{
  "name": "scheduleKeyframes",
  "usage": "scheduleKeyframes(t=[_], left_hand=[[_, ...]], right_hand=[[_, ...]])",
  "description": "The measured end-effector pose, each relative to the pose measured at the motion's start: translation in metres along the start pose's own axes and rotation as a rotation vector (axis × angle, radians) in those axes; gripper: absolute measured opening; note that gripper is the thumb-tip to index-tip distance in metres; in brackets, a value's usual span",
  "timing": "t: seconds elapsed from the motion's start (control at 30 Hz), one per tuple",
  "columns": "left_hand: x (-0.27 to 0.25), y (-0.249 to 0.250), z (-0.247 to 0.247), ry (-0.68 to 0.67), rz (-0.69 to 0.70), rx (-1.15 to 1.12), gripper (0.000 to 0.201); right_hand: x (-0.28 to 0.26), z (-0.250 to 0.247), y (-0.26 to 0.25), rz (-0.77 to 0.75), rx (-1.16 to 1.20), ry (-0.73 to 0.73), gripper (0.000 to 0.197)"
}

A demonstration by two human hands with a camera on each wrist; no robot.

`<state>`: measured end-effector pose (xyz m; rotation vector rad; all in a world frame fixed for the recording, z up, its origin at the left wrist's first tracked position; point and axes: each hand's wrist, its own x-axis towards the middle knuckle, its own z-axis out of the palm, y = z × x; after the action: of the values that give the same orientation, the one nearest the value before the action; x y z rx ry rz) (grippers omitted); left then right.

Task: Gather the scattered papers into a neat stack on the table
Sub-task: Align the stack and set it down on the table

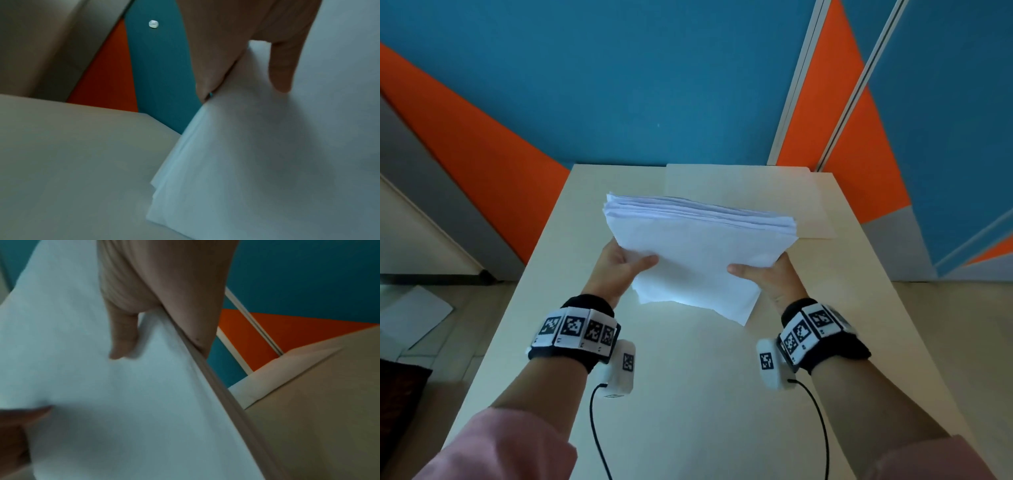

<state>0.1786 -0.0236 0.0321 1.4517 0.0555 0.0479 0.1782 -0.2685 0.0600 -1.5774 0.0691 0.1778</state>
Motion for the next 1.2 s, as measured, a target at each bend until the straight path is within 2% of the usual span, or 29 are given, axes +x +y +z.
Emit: scheduleKeyframes(t=[0.13,0.2,0.27,0.37,0.43,0.47,0.5,0.53,0.63,0.73,0.8,0.83,0.87,0.93,0.97,1.03,1.1,1.17,1.2], left_hand=[[0.001,0.006,0.007,0.041,0.069,-0.021,0.04],[0.001,0.004,0.005,0.055,0.066,-0.016,0.041],[-0.004,-0.006,0.003,0.067,0.003,0.031,0.035],[-0.011,-0.015,0.006,0.115,-0.058,0.058,0.007],[-0.011,-0.013,0.006,0.17,-0.065,0.012,0.01],[-0.011,-0.012,0.005,0.194,-0.067,-0.031,0.014],[-0.011,-0.01,0.003,0.211,-0.074,-0.084,0.017],[-0.011,-0.01,0.0,0.222,-0.085,-0.147,0.018],[-0.013,-0.012,-0.004,0.232,-0.146,-0.384,0.019],[-0.021,-0.02,0.003,0.208,-0.252,-0.519,0.037],[-0.026,-0.023,0.008,0.146,-0.311,-0.595,0.04],[-0.028,-0.025,0.009,0.112,-0.33,-0.61,0.038],[-0.029,-0.028,0.009,0.092,-0.348,-0.588,0.032],[-0.034,-0.029,-0.002,0.111,-0.367,-0.436,0.03],[-0.032,-0.03,-0.012,0.143,-0.373,-0.315,0.039],[-0.032,-0.028,-0.034,0.224,-0.335,-0.086,0.068],[-0.032,-0.013,-0.049,0.254,-0.209,0.048,0.088],[-0.031,0.005,-0.054,0.074,-0.097,0.11,0.092],[-0.031,0.014,-0.051,-0.034,-0.096,0.119,0.088]], right_hand=[[-0.002,0.005,-0.013,-0.034,0.145,0.043,0.028],[0.0,0.002,-0.008,-0.026,0.14,0.021,0.032],[-0.002,0.003,0.006,0.001,0.006,-0.02,0.038],[0.0,-0.001,0.023,0.085,-0.187,-0.075,0.037],[0.001,-0.006,0.027,0.131,-0.231,-0.09,0.019],[0.001,-0.009,0.028,0.132,-0.287,-0.078,0.018],[0.001,-0.012,0.029,0.134,-0.333,-0.064,0.034],[0.0,-0.017,0.03,0.123,-0.351,-0.037,0.041],[-0.009,-0.019,0.016,0.048,-0.163,0.091,0.033],[-0.018,-0.014,0.003,0.047,0.295,0.113,0.014],[-0.023,-0.003,-0.002,0.079,0.298,0.116,0.038],[-0.025,0.002,-0.003,0.077,0.216,0.108,0.031],[-0.029,0.006,-0.009,0.076,0.152,0.122,0.013],[-0.036,0.006,-0.019,0.016,0.096,0.144,0.02],[-0.034,0.002,-0.022,-0.072,0.113,0.112,0.017],[-0.033,-0.007,-0.028,-0.184,0.06,0.076,0.027],[-0.033,-0.019,-0.032,-0.21,-0.052,0.054,0.03],[-0.032,-0.028,-0.032,-0.187,-0.131,0.006,0.026],[-0.032,-0.03,-0.032,-0.146,-0.145,-0.023,0.026]])
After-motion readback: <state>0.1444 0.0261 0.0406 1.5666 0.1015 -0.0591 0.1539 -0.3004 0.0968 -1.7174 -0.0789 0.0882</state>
